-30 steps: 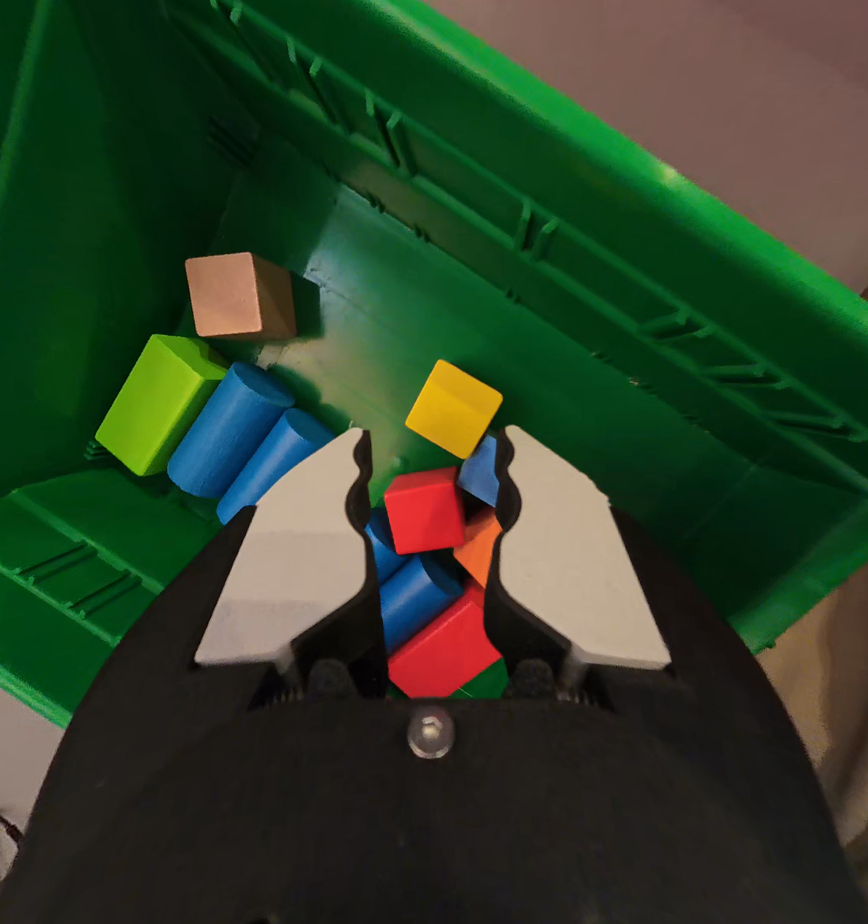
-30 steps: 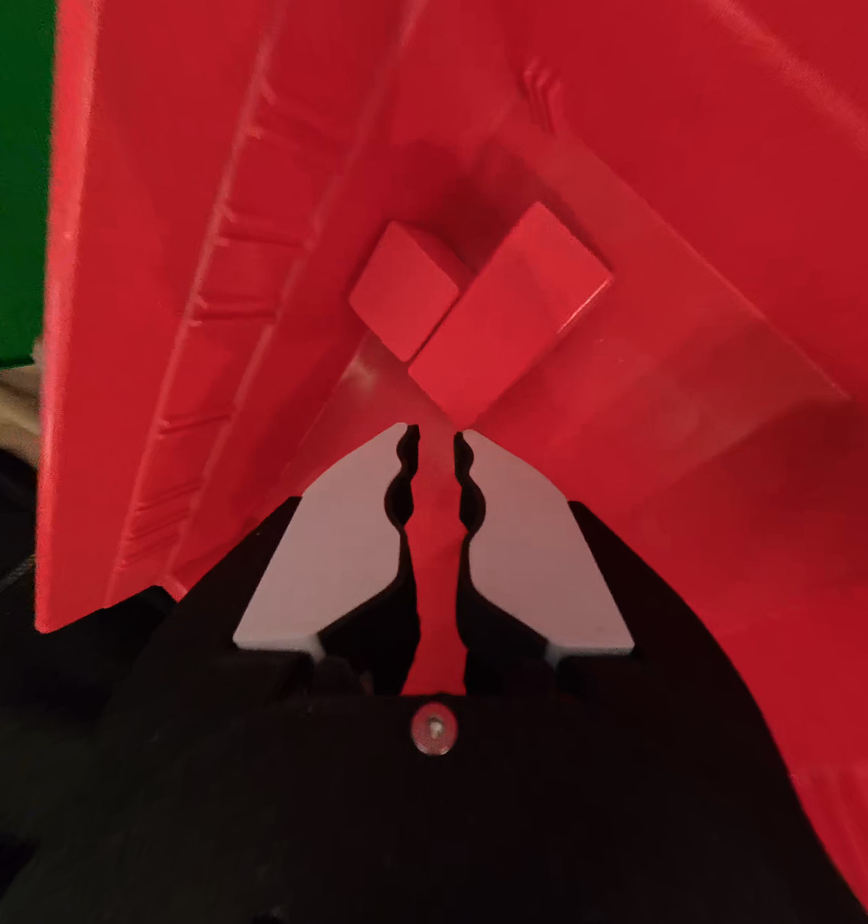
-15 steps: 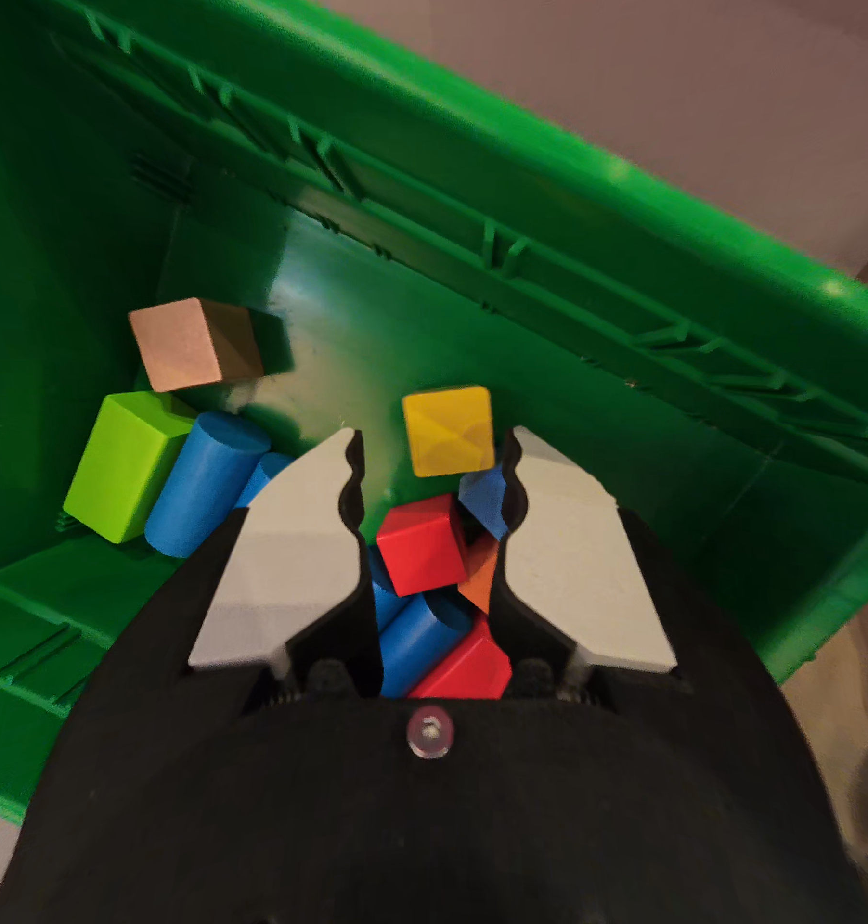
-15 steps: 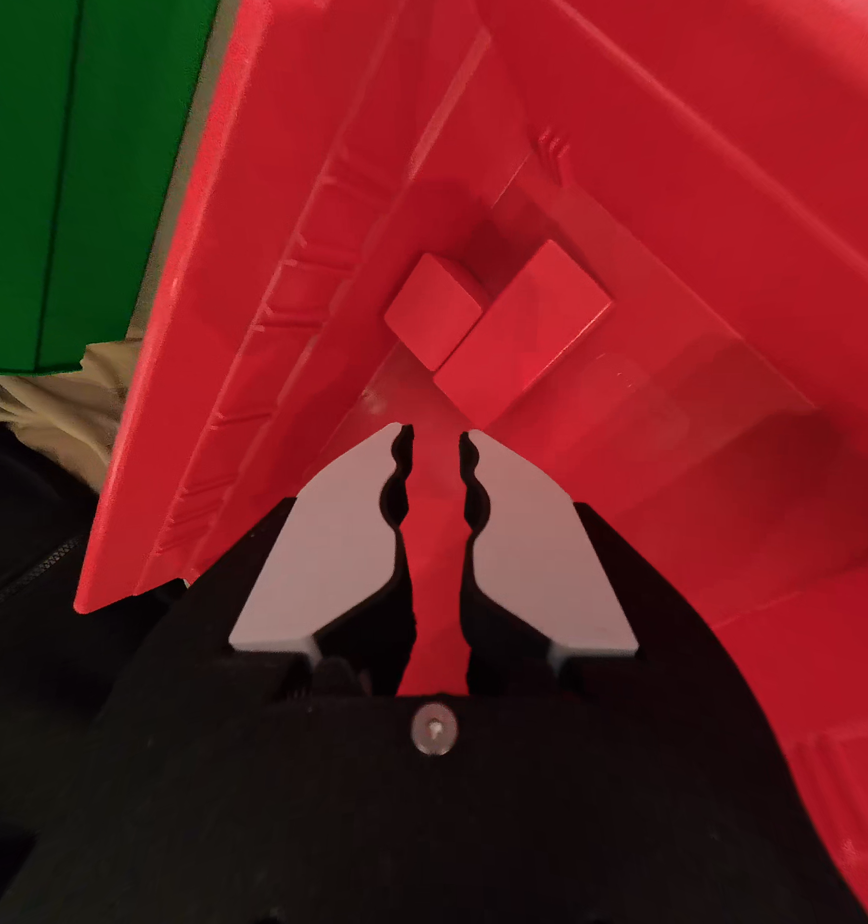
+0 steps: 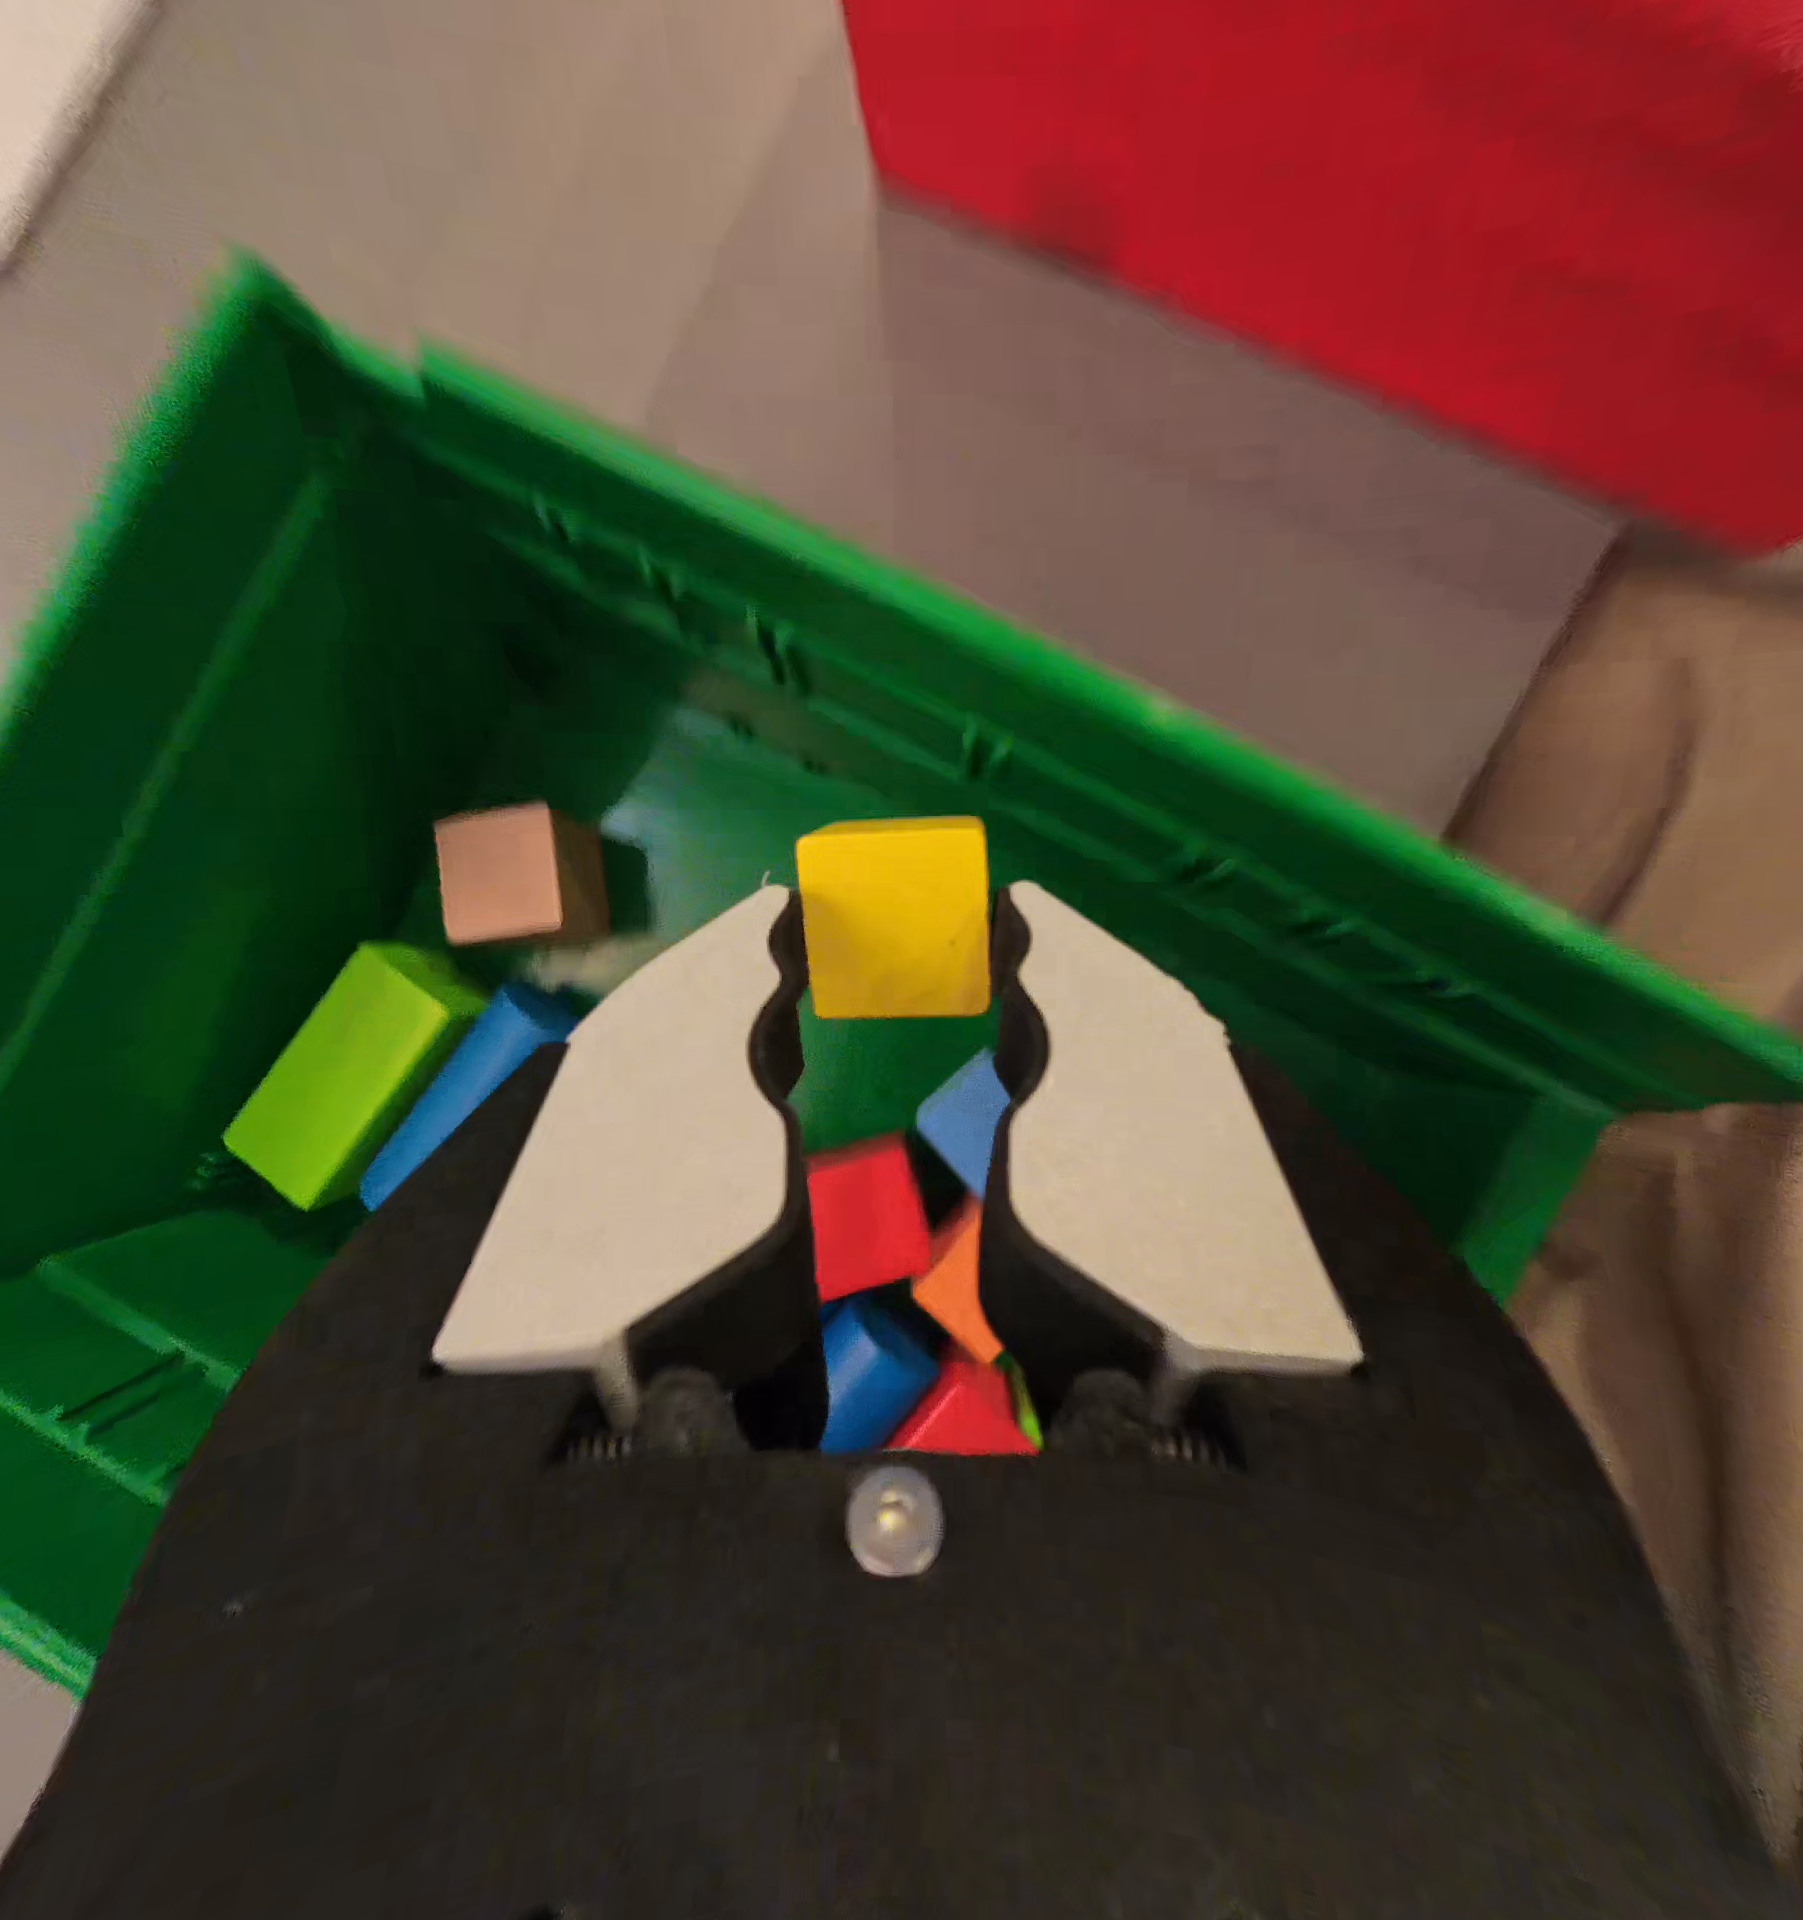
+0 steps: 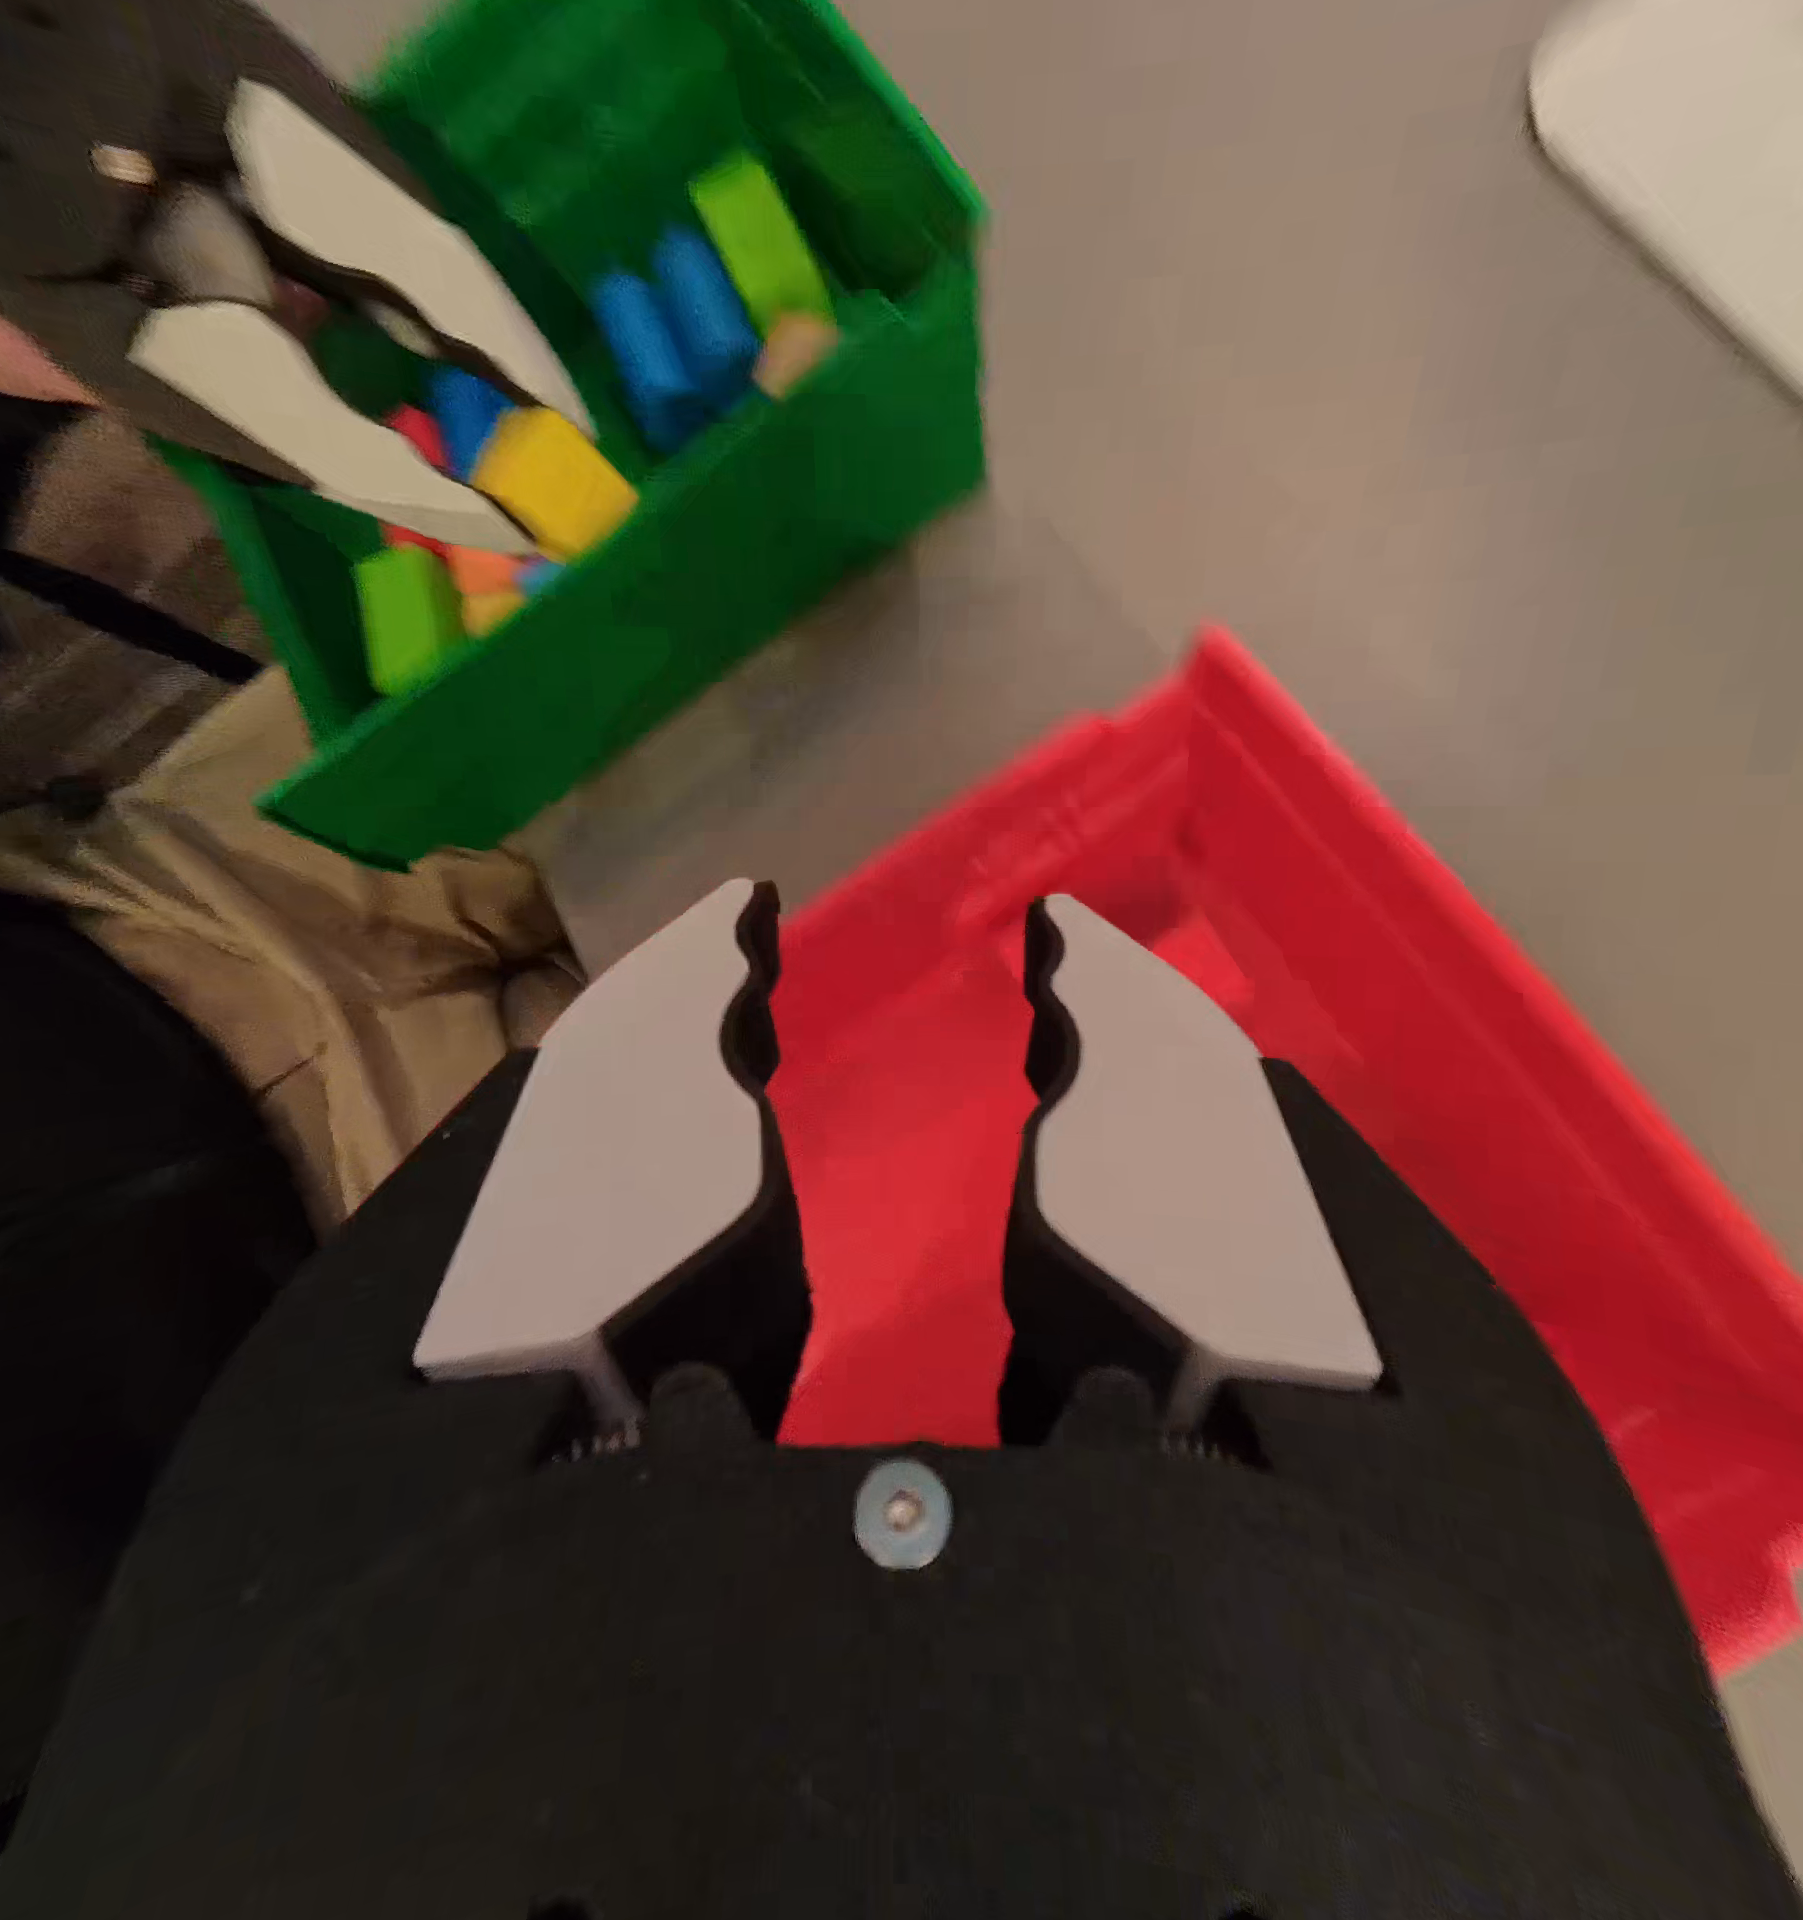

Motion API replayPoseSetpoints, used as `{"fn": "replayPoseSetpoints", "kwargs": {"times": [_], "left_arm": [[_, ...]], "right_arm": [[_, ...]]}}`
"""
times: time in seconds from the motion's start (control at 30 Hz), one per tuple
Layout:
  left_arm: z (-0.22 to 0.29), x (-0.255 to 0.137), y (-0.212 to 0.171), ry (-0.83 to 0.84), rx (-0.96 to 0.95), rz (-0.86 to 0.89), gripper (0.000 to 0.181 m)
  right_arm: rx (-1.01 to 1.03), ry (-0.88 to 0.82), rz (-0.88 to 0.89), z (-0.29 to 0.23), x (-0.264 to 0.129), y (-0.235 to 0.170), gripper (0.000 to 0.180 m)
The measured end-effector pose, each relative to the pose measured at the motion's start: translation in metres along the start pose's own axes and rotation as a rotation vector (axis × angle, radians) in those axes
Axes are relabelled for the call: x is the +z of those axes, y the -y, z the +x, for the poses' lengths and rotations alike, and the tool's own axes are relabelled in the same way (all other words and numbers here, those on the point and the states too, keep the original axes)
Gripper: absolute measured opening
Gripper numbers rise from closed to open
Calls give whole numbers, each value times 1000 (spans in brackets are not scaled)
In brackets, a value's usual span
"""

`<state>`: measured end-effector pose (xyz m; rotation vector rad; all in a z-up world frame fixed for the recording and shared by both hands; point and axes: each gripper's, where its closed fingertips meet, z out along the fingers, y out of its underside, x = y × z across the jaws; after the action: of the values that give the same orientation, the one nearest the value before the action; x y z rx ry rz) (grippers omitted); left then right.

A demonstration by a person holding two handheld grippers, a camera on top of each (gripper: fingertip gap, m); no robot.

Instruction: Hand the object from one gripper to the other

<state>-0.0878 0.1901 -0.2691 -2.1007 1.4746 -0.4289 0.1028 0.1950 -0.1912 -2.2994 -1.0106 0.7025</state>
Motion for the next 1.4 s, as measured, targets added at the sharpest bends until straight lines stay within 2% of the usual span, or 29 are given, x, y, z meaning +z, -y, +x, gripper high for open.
{"fn": "replayPoseSetpoints", "kwargs": {"times": [0.17, 0.3, 0.4, 0.63, 0.8, 0.93, 1.0, 1.07, 1.4], "left_arm": [[27, -51, 68, -137, -50, 369, 34], [53, -77, 100, -212, -46, 537, 34], [69, -87, 114, -270, -40, 599, 34], [83, -97, 124, -367, -61, 671, 34], [87, -100, 126, -378, -39, 696, 34], [92, -101, 127, -412, -38, 708, 34], [93, -100, 128, -415, -38, 706, 34], [92, -101, 128, -414, -48, 714, 34], [92, -102, 128, -442, -70, 718, 35]], "right_arm": [[-208, 202, 128, -75, 0, 36, 48], [-265, 327, 174, -114, 13, 46, 47], [-292, 403, 237, -134, 13, 54, 44], [-260, 523, 306, -144, 6, 57, 32], [-233, 521, 313, -140, 8, 58, 46], [-262, 533, 320, -145, 8, 58, 48], [-265, 555, 324, -148, 7, 58, 45], [-261, 605, 331, -153, 4, 57, 32], [-255, 578, 339, -148, 1, 58, 32]]}}
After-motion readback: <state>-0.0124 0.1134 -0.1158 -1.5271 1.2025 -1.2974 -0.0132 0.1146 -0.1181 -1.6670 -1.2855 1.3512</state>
